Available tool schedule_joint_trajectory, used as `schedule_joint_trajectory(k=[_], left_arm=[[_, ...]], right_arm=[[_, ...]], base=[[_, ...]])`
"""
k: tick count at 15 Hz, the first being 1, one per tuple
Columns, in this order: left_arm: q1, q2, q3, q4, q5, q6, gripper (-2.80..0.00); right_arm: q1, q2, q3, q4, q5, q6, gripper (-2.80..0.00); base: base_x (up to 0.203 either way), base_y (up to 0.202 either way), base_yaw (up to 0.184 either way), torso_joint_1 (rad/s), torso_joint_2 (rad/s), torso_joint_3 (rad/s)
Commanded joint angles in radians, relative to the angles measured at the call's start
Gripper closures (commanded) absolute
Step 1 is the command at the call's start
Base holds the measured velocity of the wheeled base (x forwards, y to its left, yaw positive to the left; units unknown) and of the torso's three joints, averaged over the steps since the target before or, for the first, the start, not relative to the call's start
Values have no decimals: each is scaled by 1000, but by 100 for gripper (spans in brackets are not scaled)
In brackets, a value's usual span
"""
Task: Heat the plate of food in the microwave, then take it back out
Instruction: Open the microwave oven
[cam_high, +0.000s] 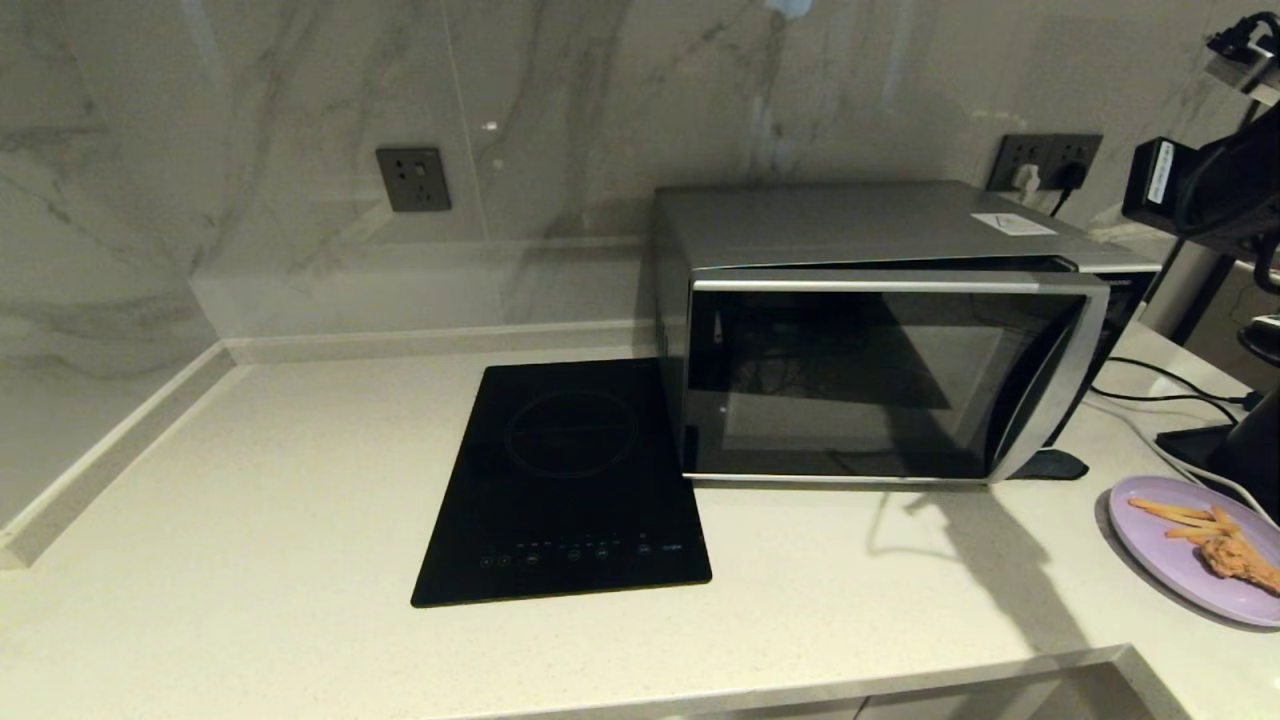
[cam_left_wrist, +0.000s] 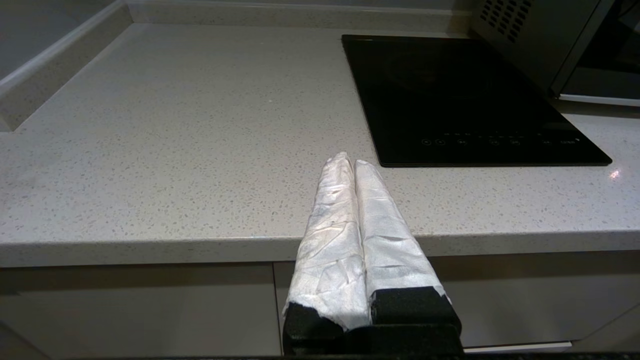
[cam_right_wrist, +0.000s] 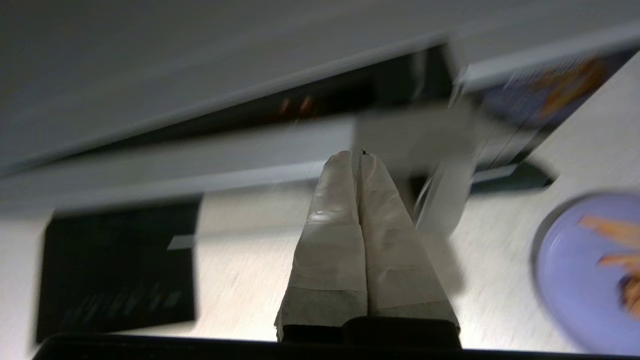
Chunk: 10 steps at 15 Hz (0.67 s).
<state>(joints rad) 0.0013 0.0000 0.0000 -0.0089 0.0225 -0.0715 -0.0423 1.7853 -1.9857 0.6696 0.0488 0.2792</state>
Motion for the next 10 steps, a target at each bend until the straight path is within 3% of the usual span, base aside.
schedule_joint_trajectory(k=[1,4,10], left_arm=[[0,2,0,0,0,-1,0],[0,2,0,0,0,-1,0],[0,2,0,0,0,-1,0]], right_arm=[[-2,80,4,-97,-68,-15,0],[-3,154,4,-169,-108,-67,0],[-16,187,4,-171,-122,-69,0]], base=[[0,0,0,0,0,0],[0,0,0,0,0,0],[0,0,0,0,0,0]])
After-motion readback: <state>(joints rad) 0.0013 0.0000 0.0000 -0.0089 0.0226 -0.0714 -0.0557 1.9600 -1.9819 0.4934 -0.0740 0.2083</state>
